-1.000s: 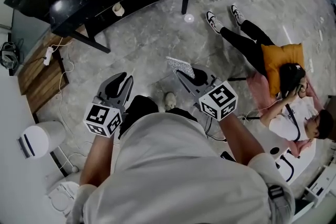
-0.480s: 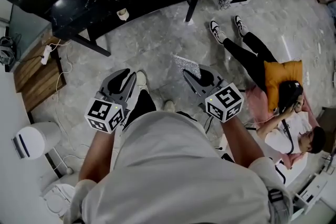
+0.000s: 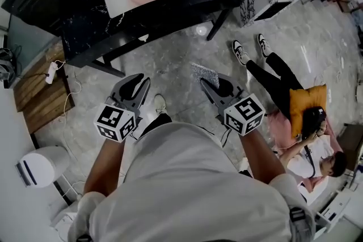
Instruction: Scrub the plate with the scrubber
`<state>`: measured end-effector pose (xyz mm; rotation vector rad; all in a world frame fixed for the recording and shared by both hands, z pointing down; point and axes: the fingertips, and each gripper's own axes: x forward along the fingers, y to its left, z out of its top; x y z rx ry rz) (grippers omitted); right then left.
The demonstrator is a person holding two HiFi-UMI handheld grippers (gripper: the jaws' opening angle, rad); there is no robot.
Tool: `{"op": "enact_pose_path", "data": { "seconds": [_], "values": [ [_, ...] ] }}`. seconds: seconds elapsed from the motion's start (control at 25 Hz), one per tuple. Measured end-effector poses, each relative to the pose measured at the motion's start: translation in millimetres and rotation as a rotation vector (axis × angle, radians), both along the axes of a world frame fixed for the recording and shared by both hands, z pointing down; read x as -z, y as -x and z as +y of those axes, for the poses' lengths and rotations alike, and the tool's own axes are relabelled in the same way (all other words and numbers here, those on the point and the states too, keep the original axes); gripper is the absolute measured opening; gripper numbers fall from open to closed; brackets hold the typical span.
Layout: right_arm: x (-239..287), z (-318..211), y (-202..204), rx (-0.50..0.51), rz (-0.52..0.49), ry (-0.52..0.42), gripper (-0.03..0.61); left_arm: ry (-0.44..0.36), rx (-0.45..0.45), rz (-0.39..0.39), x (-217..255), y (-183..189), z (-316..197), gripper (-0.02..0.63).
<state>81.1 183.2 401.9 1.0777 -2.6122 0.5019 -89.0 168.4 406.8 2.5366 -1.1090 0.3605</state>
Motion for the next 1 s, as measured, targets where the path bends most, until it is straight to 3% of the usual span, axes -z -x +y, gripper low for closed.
{"op": "enact_pose_path", "data": {
  "seconds": [0.44,0.72,1.0],
  "values": [
    [8.1,-87.9,52.8,-0.053,-0.009,-0.006,0.078,0.002,-0.052,0.021,-3.3,47.2,-90.9,0.081],
    [16.5,-137.6,42.6,-0.075,-0.033,-0.015,0.078,0.025,-0.056,0.026,-9.1,32.6,-135.6,0.081],
    [17.3,-189.9,19.2,-0.022,-0.042,-0.015,0.078,0.029,-0.022,-0.003,-1.8,6.9,-187.0,0.081]
  ]
}}
